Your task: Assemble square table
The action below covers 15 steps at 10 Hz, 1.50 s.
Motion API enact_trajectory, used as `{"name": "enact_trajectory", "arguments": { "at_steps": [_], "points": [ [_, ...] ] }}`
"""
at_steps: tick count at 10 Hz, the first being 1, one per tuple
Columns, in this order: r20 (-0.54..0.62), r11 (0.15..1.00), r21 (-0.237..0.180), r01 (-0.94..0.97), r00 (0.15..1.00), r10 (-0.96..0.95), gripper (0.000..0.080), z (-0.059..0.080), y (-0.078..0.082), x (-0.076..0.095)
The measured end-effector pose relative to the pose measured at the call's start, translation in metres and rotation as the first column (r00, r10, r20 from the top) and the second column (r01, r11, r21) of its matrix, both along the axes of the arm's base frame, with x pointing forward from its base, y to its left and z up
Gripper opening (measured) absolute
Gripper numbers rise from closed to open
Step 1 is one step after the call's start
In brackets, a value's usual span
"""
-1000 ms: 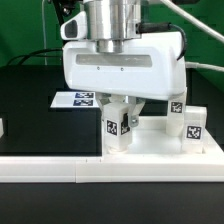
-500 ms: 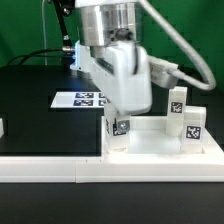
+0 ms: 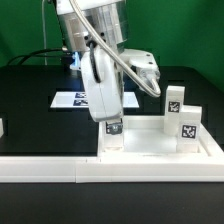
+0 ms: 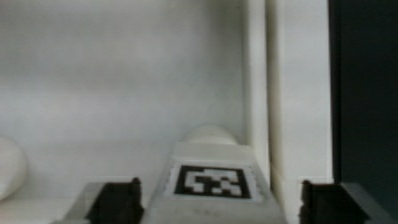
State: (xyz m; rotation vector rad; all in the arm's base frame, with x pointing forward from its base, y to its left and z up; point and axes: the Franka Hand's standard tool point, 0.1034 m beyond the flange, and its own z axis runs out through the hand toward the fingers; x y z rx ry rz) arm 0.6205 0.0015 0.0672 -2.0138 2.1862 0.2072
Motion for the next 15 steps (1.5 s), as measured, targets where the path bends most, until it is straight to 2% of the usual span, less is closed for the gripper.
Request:
{"name": "enact_trajectory", "arguments": {
  "at_steps": [1, 2, 3, 4, 6, 7, 8, 9, 11, 12, 13, 14, 15],
  "points": [
    [0.088, 0.95, -0.084, -0.299, 0.948, 0.306, 0.0586, 0.0032, -0.0003, 0.0077],
    [0.128, 0.89, -0.132, -0.436, 0.883, 0.452, 0.0586, -0.0001, 0.0015, 0.0029],
    [0.117, 0.868, -0.135, -0.478, 0.862, 0.493, 0.0636, -0.0019, -0.0007, 0.0],
    [0.119, 0.807, -0.158, -0.57, 0.8, 0.588, 0.0646, -0.0011, -0.0032, 0.0015],
    [0.122, 0.739, -0.175, -0.65, 0.731, 0.672, 0.0649, -0.0019, -0.0042, 0.0012],
    [0.116, 0.67, -0.193, -0.717, 0.662, 0.741, 0.0649, -0.0017, -0.0046, 0.0011],
    [0.095, 0.486, -0.229, -0.843, 0.478, 0.873, 0.0649, 0.0018, -0.0012, 0.0021],
    [0.096, 0.358, -0.245, -0.901, 0.344, 0.934, 0.0649, 0.0031, -0.0007, 0.0025],
    [0.094, 0.405, -0.238, -0.883, 0.394, 0.914, 0.0649, 0.0012, -0.0026, 0.0018],
    [0.094, 0.404, -0.238, -0.883, 0.393, 0.915, 0.0507, 0.0012, -0.0031, 0.0018],
    [0.095, 0.428, -0.235, -0.873, 0.417, 0.904, 0.0507, 0.001, -0.0032, 0.0017],
    [0.097, 0.504, -0.224, -0.834, 0.496, 0.863, 0.0366, 0.0006, -0.0031, 0.0015],
    [0.097, 0.567, -0.214, -0.795, 0.56, 0.823, 0.029, 0.0004, -0.0031, 0.0015]
  ]
}}
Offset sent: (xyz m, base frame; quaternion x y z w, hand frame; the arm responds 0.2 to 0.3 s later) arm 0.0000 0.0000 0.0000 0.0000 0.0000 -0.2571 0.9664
